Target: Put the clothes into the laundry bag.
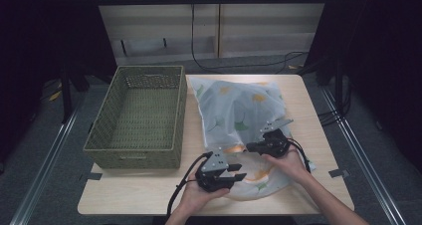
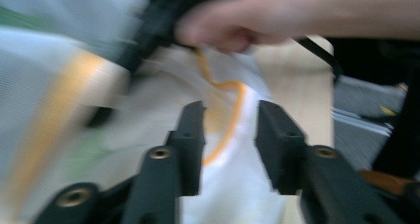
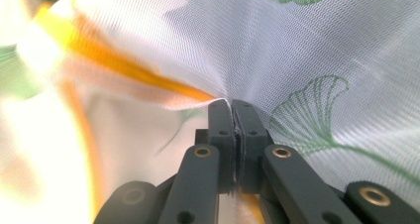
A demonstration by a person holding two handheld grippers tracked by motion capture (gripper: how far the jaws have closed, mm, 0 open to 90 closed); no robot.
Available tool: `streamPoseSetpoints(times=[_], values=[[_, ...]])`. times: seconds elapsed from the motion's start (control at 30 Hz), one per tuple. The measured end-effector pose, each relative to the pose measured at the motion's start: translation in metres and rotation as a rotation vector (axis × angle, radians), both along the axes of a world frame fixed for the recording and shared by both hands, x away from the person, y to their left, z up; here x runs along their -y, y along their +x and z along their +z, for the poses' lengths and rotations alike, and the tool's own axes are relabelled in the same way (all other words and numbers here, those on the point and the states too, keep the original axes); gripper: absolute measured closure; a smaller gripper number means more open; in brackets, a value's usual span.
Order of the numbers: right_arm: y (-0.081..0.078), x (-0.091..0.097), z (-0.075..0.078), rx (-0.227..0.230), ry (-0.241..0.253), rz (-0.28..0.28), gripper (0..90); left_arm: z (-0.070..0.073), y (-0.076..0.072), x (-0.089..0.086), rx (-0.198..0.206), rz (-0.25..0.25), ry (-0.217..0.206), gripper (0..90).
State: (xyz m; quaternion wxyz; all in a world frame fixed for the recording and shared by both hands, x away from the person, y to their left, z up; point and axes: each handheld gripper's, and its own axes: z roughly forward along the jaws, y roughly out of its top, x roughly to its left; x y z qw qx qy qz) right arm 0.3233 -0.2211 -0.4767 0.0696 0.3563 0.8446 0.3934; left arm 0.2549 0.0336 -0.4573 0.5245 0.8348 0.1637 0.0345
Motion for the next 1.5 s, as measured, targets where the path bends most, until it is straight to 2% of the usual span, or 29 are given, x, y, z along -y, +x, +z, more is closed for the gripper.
streamPoseSetpoints(times=[0.07, 0.13, 0.17, 0.27, 0.3, 0.33, 0.37, 0.4, 0.43, 0.5, 0.53, 0.6, 0.63, 0.67, 0.77, 0.8, 0.83, 0.97, 1.03, 1.07, 1.17, 1.2, 1.23, 1.27, 1.3, 1.33, 1.4, 1.43, 1.5], values=[[-0.011, 0.005, 0.001, 0.0, 0.002, 0.016, 88.4, -0.004, 0.005, -0.004, 0.021, 0.055, 0.052, 74.8], [-0.021, 0.008, 0.0, -0.007, -0.011, 0.031, 88.3, -0.013, 0.01, -0.007, 0.011, 0.059, 0.093, 77.0], [-0.026, 0.009, -0.002, -0.008, -0.033, 0.037, 88.3, -0.017, 0.01, -0.008, 0.014, 0.076, 0.15, 77.2], [-0.037, 0.011, -0.007, -0.031, -0.056, 0.052, 88.2, -0.032, 0.015, -0.015, -0.016, 0.121, 0.192, 77.5], [-0.038, 0.012, -0.009, -0.029, -0.072, 0.057, 88.2, -0.035, 0.015, -0.017, -0.01, 0.138, 0.215, 77.5], [-0.04, 0.014, -0.01, -0.039, -0.077, 0.05, 88.2, -0.038, 0.014, -0.02, -0.015, 0.157, 0.223, 77.2], [-0.04, 0.015, -0.012, -0.051, -0.071, 0.053, 88.1, -0.041, 0.016, -0.024, -0.006, 0.173, 0.26, 76.3], [-0.041, 0.015, -0.014, -0.071, -0.077, 0.067, 87.8, -0.044, 0.016, -0.025, 0.004, 0.195, 0.273, 76.7], [-0.041, 0.016, -0.015, -0.076, -0.079, 0.075, 87.7, -0.044, 0.016, -0.025, 0.004, 0.195, 0.273, 77.0], [-0.043, 0.015, -0.016, -0.088, -0.077, 0.087, 86.8, -0.048, 0.017, -0.036, -0.018, 0.232, 0.254, 76.4], [-0.043, 0.015, -0.015, -0.097, -0.07, 0.084, 84.2, -0.047, 0.017, -0.038, 0.01, 0.25, 0.283, 77.2], [-0.043, 0.015, -0.014, -0.099, -0.056, 0.085, 81.1, -0.048, 0.018, -0.041, -0.007, 0.256, 0.265, 77.3], [-0.044, 0.015, -0.011, -0.09, -0.045, 0.089, 79.1, -0.048, 0.019, -0.044, -0.01, 0.26, 0.275, 77.4], [-0.045, 0.019, -0.007, -0.054, -0.022, 0.079, 72.8, -0.047, 0.019, -0.048, -0.025, 0.279, 0.271, 77.7], [-0.046, 0.025, 0.0, -0.029, 0.006, 0.061, 72.5, -0.047, 0.02, -0.053, -0.042, 0.26, 0.26, 77.5], [-0.047, 0.03, 0.004, -0.005, 0.02, 0.04, 72.3, -0.045, 0.019, -0.058, -0.052, 0.254, 0.279, 77.5], [-0.048, 0.044, 0.007, 0.025, 0.047, -0.026, 74.9, -0.045, 0.018, -0.061, -0.049, 0.26, 0.27, 77.5], [-0.046, 0.062, 0.001, 0.037, 0.006, -0.125, 80.9, -0.046, 0.014, -0.066, -0.044, 0.255, 0.277, 77.5], [-0.042, 0.069, -0.006, 0.009, -0.025, -0.177, 82.7, -0.047, 0.013, -0.068, -0.063, 0.259, 0.256, 77.4], [-0.041, 0.071, -0.01, -0.009, -0.041, -0.19, 82.8, -0.046, 0.013, -0.07, -0.056, 0.261, 0.264, 77.1], [-0.041, 0.071, -0.017, -0.023, -0.092, -0.196, 83.7, -0.048, 0.012, -0.071, -0.063, 0.267, 0.243, 76.1], [-0.042, 0.07, -0.018, -0.036, -0.111, -0.201, 84.5, -0.048, 0.012, -0.072, -0.059, 0.262, 0.251, 75.6], [-0.043, 0.071, -0.019, -0.023, -0.113, -0.192, 84.8, -0.048, 0.011, -0.071, -0.058, 0.264, 0.242, 75.6], [-0.045, 0.07, -0.018, -0.027, -0.132, -0.211, 85.4, -0.048, 0.011, -0.072, -0.059, 0.263, 0.245, 75.6], [-0.046, 0.07, -0.018, 0.0, -0.148, -0.204, 85.5, -0.048, 0.011, -0.072, -0.064, 0.268, 0.234, 75.6], [-0.048, 0.07, -0.018, -0.005, -0.16, -0.216, 85.3, -0.048, 0.011, -0.073, -0.065, 0.269, 0.237, 75.6], [-0.049, 0.071, -0.018, 0.003, -0.162, -0.215, 85.1, -0.048, 0.011, -0.072, -0.073, 0.274, 0.23, 75.5], [-0.051, 0.074, -0.017, -0.024, -0.144, -0.227, 83.9, -0.048, 0.012, -0.073, -0.071, 0.269, 0.235, 73.3], [-0.052, 0.074, -0.018, -0.029, -0.13, -0.226, 81.3, -0.048, 0.013, -0.071, -0.078, 0.276, 0.223, 67.3]])
